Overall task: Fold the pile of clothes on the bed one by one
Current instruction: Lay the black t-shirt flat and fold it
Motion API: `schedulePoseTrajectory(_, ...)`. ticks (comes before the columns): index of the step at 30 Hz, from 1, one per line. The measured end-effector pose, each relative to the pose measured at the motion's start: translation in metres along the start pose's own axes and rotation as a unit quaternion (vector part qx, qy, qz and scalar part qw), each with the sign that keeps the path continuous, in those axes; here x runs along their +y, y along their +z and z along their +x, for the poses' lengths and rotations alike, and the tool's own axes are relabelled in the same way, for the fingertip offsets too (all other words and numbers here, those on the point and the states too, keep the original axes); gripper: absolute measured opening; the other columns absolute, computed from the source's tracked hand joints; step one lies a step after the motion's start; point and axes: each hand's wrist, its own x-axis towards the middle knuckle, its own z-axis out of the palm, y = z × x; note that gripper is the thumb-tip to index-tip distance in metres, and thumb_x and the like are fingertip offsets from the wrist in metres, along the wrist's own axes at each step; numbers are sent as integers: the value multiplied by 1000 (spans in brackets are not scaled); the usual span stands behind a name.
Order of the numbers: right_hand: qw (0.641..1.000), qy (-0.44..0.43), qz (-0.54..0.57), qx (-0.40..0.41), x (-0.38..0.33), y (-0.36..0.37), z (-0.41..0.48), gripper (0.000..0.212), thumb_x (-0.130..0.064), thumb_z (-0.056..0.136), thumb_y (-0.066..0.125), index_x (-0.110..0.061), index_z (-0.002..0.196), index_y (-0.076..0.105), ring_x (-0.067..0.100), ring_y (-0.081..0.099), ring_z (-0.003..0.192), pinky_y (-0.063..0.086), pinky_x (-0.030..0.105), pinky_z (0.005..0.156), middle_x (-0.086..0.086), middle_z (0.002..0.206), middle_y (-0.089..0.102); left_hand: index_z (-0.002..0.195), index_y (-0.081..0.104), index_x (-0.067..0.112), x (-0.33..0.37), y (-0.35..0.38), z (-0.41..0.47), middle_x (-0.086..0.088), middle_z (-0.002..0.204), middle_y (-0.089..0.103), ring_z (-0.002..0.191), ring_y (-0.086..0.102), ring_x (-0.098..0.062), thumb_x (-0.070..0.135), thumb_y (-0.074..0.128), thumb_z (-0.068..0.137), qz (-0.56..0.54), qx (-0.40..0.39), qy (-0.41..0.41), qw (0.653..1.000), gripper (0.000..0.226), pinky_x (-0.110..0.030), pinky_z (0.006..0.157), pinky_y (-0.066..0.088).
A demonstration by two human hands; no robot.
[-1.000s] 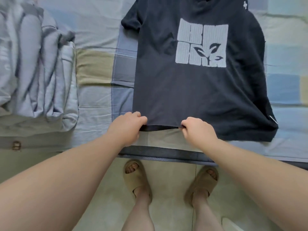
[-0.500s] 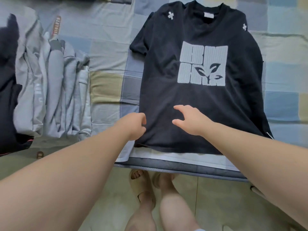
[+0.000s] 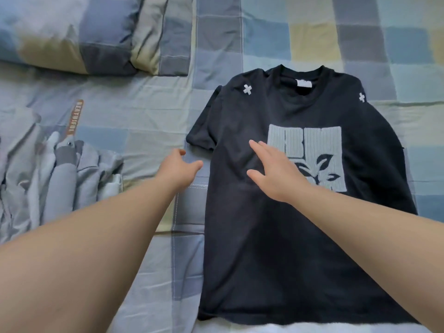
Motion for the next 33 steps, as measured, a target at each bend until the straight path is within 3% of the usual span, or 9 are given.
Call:
schedulePoseTrajectory(5,999,18,-25,10,-14,5,66,70,-42,105,41,-39,160,-2,21,-4,156,12,44,125,-11,169,-5,153,33,12,32,2,77,-5,149,48,131,50,-26,45,68,92,-52,-9,34,998,78,-26,90,34)
schedulePoseTrajectory(10,996,84,29,18,-16,25,117,67,-41,106,38,-44,158,-5,30,-9,155,6,47,126,-11,168,-10,129,52,12,53,12,136,0,121,60,101,58,-22,42,70,91,-46,-28,60,997,51,-31,84,44)
schedulePoseTrajectory(12,992,105,67,26,-14,33,128,66,-40,107,38,-47,158,-4,29,-8,155,8,48,124,-14,168,-11,115,60,15,59,13,150,-4,114,68,98,64,-23,43,73,88,-96,-73,43,992,41,-35,89,52)
schedulePoseTrajectory(16,987,121,95,56,-15,41,134,66,-43,106,39,-47,158,-2,31,-3,155,7,47,124,-13,168,-6,113,70,15,58,1,154,-6,103,76,92,74,-29,42,80,84,-220,-184,-20,958,41,-47,88,60)
schedulePoseTrajectory(19,985,140,85,60,-22,41,136,67,-47,105,39,-47,157,-2,33,-2,155,7,48,124,-13,169,-5,92,67,17,46,-26,165,-2,85,70,79,67,-22,37,65,95,-241,-35,33,969,20,-36,78,57)
schedulePoseTrajectory(22,987,146,39,52,-36,43,143,70,-51,103,40,-47,157,-4,34,0,155,11,52,124,-11,169,-5,66,38,19,28,-49,173,2,63,42,59,39,-18,31,52,100,-168,120,31,978,38,-33,54,31)
schedulePoseTrajectory(27,987,158,16,-10,-44,51,156,68,-57,100,40,-54,154,-1,29,-11,155,8,66,119,-17,167,-13,87,53,18,28,-54,184,1,82,58,77,57,-22,37,70,90,-180,-8,-5,984,26,-33,71,50)
schedulePoseTrajectory(30,987,158,3,-1,-39,58,156,66,-56,101,40,-55,154,1,29,-14,155,7,67,119,-17,166,-16,75,46,16,27,-51,187,-3,77,54,77,50,-28,30,61,97,-58,73,19,995,30,-32,65,35)
schedulePoseTrajectory(33,989,148,-7,16,-41,67,157,66,-55,101,39,-53,155,0,30,-16,154,3,66,118,-16,166,-18,100,48,15,30,-45,174,-9,112,57,98,52,-33,30,54,101,-25,133,-13,991,16,-40,85,43)
